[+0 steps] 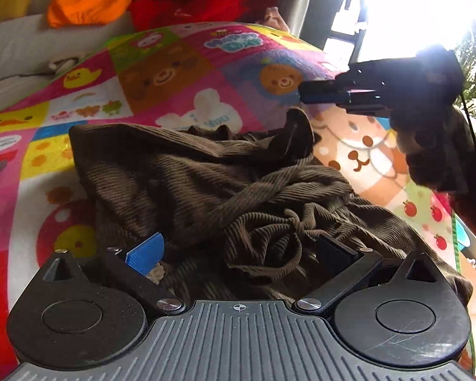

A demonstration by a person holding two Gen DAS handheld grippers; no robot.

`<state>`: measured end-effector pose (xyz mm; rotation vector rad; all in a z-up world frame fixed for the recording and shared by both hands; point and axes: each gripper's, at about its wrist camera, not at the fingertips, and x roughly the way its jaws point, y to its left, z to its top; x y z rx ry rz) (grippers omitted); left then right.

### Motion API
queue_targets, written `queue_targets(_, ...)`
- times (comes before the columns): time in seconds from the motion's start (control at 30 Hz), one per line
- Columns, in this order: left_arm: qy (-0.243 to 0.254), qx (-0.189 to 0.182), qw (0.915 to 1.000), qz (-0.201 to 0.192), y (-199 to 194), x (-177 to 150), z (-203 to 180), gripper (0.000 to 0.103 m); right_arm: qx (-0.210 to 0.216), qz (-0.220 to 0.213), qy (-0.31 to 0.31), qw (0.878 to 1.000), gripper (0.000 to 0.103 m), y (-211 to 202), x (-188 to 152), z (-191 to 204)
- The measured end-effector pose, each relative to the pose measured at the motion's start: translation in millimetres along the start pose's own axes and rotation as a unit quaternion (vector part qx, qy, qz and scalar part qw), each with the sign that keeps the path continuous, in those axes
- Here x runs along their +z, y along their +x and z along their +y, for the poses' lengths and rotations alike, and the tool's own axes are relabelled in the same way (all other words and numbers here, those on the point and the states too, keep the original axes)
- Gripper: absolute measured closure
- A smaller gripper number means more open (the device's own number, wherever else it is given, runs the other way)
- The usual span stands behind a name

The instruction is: Fold clothes

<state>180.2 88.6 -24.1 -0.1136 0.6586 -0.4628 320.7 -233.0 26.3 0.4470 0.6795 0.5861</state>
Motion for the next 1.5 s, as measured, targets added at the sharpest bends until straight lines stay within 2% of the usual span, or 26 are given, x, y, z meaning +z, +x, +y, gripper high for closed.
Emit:
queue_targets(0.03, 0.000, 0.001, 1.0000, 0.000, -2.7, -1.6, 1.9, 0.000, -0.029, -0.007, -0.002, 1.000, 0.092, 3.1, 4.5, -2.3)
queue_targets(0.07, -0.002, 0.003, 1.0000, -0.001, -5.5, -2.4, 3.5, 0.000, -0.072, -0.016, -0.032, 0.997, 0.091, 6.5, 5.5, -0.6)
queue_targets(0.13, -0.010, 0.005, 0.9999, -0.005, -11.4, -2.9, 6.3, 0.000, -0.155, -0.029, -0.128, 0.979, 0.090, 13.6, -0.3, 7.0)
queue_targets(0.17, -0.016, 0.003, 0.9998, -0.008, -14.7, -3.0, 7.6, 0.000, -0.161, -0.026, -0.157, 0.974, 0.088, 12.8, -5.3, 8.1)
queue_targets(0.2, -0.020, 0.001, 0.9997, -0.011, -17.7, -3.2, 9.0, 0.000, -0.143, -0.020, -0.167, 0.975, 0.085, 8.1, -10.8, 6.7)
queue_targets(0.27, -0.031, -0.004, 0.9994, -0.016, -21.9, -2.3, 11.9, 0.000, -0.103, -0.008, -0.183, 0.978, 0.062, -3.2, -22.9, 5.6)
queue_targets(0.33, -0.043, -0.014, 0.9988, -0.019, -24.0, 1.3, 15.1, 0.000, -0.081, 0.007, -0.228, 0.970, 0.052, -13.0, -38.7, 12.3)
queue_targets(0.43, -0.055, -0.032, 0.9976, -0.029, -23.0, 13.7, 17.7, 0.000, -0.073, 0.033, -0.312, 0.947, 0.045, -15.8, -60.9, 27.3)
queue_targets(0.5, -0.054, -0.036, 0.9972, -0.037, -18.6, 25.3, 17.5, 0.000, -0.064, 0.045, -0.333, 0.940, 0.038, -11.5, -70.9, 34.0)
queue_targets(0.57, -0.047, -0.041, 0.9971, -0.044, -11.9, 36.5, 16.3, 0.000, -0.083, 0.041, -0.346, 0.934, 0.036, 1.2, -77.5, 36.8)
queue_targets(0.6, -0.046, -0.045, 0.9969, -0.045, -6.7, 42.2, 16.1, 0.000, -0.092, 0.039, -0.342, 0.934, 0.036, 9.5, -78.9, 35.1)
queue_targets(0.63, -0.045, -0.051, 0.9967, -0.044, -0.5, 48.6, 16.2, 0.000, -0.092, 0.043, -0.320, 0.942, 0.042, 17.6, -76.7, 30.5)
queue_targets(0.67, -0.048, -0.056, 0.9964, -0.042, 6.2, 55.2, 16.8, 0.000, -0.087, 0.050, -0.283, 0.954, 0.062, 24.4, -71.7, 24.0)
queue_targets(0.7, -0.054, -0.057, 0.9962, -0.039, 13.1, 60.7, 19.0, 0.000, -0.081, 0.054, -0.235, 0.967, 0.069, 29.2, -64.2, 15.4)
queue_targets(0.77, -0.067, -0.053, 0.9958, -0.033, 26.8, 70.4, 25.3, 0.000, -0.082, 0.045, -0.135, 0.986, 0.072, 33.2, -45.8, -3.8)
queue_targets(0.8, -0.074, -0.051, 0.9955, -0.030, 33.7, 75.3, 28.4, 0.000, -0.096, 0.039, -0.091, 0.991, 0.072, 34.7, -37.1, -15.0)
queue_targets(0.87, -0.096, -0.019, 0.9949, -0.025, 48.7, 82.0, 41.8, 0.000, -0.135, 0.030, -0.046, 0.989, 0.070, 38.0, -26.1, -32.7)
queue_targets(0.93, -0.116, 0.013, 0.9930, -0.020, 59.3, 86.3, 55.5, 0.000, -0.161, 0.027, -0.052, 0.985, 0.064, 37.7, -25.1, -37.9)
queue_targets(1.07, -0.144, 0.040, 0.9885, -0.019, 60.2, 87.8, 77.1, 0.000, -0.196, 0.009, -0.103, 0.975, 0.047, 25.8, -30.2, -27.6)
queue_targets(1.17, -0.166, 0.061, 0.9842, -0.018, 60.8, 89.0, 93.3, 0.000, -0.176, -0.009, -0.145, 0.974, 0.046, 8.6, -34.0, -12.5)
queue_targets(1.23, -0.152, 0.049, 0.9867, -0.031, 51.9, 88.4, 86.0, 0.000, -0.152, -0.009, -0.142, 0.978, 0.047, -1.6, -34.8, -9.8)
queue_targets(1.33, -0.141, 0.039, 0.9884, -0.038, 45.3, 87.8, 79.1, 0.000, -0.145, -0.020, -0.129, 0.981, 0.062, -11.0, -36.6, -7.4)
queue_targets(1.43, -0.147, 0.045, 0.9876, -0.031, 47.3, 87.8, 80.6, 0.000, -0.119, -0.043, -0.148, 0.981, 0.063, -14.9, -37.4, 6.9)
queue_targets(1.5, -0.151, 0.048, 0.9870, -0.026, 48.6, 87.8, 81.6, 0.000, -0.097, -0.027, -0.140, 0.985, 0.063, -5.7, -34.7, 10.5)
